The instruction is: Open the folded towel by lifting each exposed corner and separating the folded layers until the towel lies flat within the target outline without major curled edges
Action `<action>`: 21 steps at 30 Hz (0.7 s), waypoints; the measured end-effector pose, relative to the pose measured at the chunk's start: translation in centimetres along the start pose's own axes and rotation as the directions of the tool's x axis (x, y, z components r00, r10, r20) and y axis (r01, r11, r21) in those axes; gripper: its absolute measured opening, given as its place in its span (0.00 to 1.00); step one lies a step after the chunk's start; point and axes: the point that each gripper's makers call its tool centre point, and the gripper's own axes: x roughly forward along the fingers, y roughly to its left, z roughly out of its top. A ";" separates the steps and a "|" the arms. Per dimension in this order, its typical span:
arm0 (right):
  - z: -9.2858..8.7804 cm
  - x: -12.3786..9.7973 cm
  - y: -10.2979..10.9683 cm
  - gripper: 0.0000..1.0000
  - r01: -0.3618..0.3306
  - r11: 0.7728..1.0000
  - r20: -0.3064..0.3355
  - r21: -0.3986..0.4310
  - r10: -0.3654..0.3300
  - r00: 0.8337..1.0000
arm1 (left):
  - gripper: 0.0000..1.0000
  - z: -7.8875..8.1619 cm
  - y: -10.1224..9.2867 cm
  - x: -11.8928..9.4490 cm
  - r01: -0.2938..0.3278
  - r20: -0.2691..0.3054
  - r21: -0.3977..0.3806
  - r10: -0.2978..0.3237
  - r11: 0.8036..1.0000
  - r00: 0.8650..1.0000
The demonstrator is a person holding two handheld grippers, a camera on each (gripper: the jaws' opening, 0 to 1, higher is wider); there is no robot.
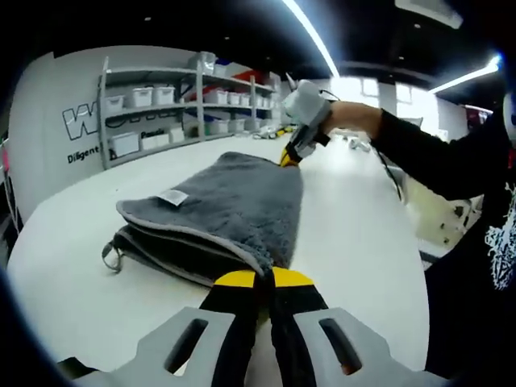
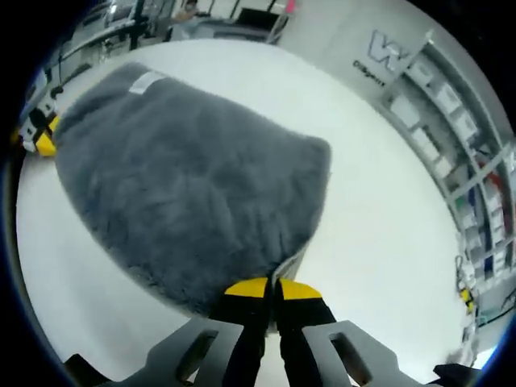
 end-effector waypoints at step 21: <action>2.8 2.7 -2.3 0.00 -0.034 0.999 -0.063 -0.034 0.032 0.998 | 0.02 0.7 -4.8 1.4 0.069 0.024 0.015 -0.069 0.998 0.997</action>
